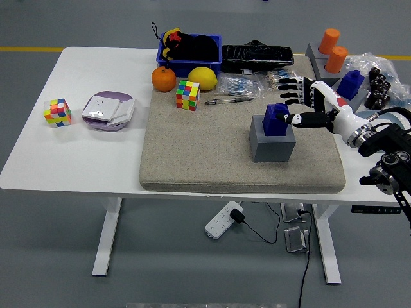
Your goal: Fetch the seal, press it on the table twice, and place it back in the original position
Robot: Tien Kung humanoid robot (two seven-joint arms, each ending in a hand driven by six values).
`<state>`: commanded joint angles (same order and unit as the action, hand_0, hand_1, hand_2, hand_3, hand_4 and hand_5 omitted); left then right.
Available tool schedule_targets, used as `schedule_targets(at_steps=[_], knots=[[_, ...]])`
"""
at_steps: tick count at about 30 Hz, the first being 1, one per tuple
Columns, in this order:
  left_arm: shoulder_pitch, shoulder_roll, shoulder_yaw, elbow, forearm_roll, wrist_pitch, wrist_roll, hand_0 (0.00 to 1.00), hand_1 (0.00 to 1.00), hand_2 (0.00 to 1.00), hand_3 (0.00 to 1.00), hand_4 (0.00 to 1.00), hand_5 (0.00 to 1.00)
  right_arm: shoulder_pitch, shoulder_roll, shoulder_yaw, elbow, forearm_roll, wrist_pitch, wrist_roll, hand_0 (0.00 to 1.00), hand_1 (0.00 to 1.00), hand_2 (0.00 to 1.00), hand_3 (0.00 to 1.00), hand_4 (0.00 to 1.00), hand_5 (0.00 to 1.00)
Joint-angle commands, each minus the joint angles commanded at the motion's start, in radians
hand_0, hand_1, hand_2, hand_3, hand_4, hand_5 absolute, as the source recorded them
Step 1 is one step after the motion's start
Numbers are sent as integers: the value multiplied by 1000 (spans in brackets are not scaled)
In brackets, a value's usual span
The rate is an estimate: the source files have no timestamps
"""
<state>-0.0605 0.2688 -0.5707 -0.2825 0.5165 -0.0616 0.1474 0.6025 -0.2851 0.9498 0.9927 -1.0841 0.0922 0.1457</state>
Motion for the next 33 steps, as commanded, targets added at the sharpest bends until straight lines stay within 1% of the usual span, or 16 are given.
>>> schedule_targets(at_steps=[2,4,5,9,15,18,22,23,28,29,33], knots=[[0,0,1,0,0,0,0,676,638,601,646,676,203,3,2,-4,-6,1,1,0,767,805,804,827,917,2],[0,1,4,1,-2,0,1,676,638,601,646,676,203,19,11,-20,-40,11,0,6,767,805,804,827,917,2],[0,1,5,1,-2,-1,1,676,639,602,646,676,202,24,14,-26,-50,15,-2,9,814,826,820,837,914,2],[2,0,8,1,-4,-1,1,676,639,602,646,676,202,43,23,-46,-83,29,-10,22,814,826,820,837,914,2],[1,-3,5,-2,-1,-1,-2,676,639,601,646,677,202,47,21,-51,-76,34,-15,25,821,826,821,833,913,2],[1,-4,14,2,-7,-3,0,676,639,601,647,677,202,51,21,-62,-87,40,-15,26,820,822,816,829,912,2],[0,-5,12,1,-6,-3,-1,676,639,601,647,677,202,53,21,-76,-98,37,-20,29,820,822,816,829,912,2],[0,-5,12,1,-7,-3,-1,678,638,601,647,677,200,54,21,-81,-102,36,-21,30,801,800,801,822,906,2],[-1,-5,7,-1,-3,-2,-2,678,638,601,647,677,200,61,22,-108,-129,38,-31,38,801,800,801,822,906,2],[-1,-5,9,-1,-4,-3,-2,675,638,601,646,678,201,61,22,-114,-130,40,-38,43,758,751,749,792,854,2],[2,-6,11,1,-6,-4,-1,675,638,601,646,678,201,59,23,-128,-131,40,-54,51,758,751,749,792,854,2]])
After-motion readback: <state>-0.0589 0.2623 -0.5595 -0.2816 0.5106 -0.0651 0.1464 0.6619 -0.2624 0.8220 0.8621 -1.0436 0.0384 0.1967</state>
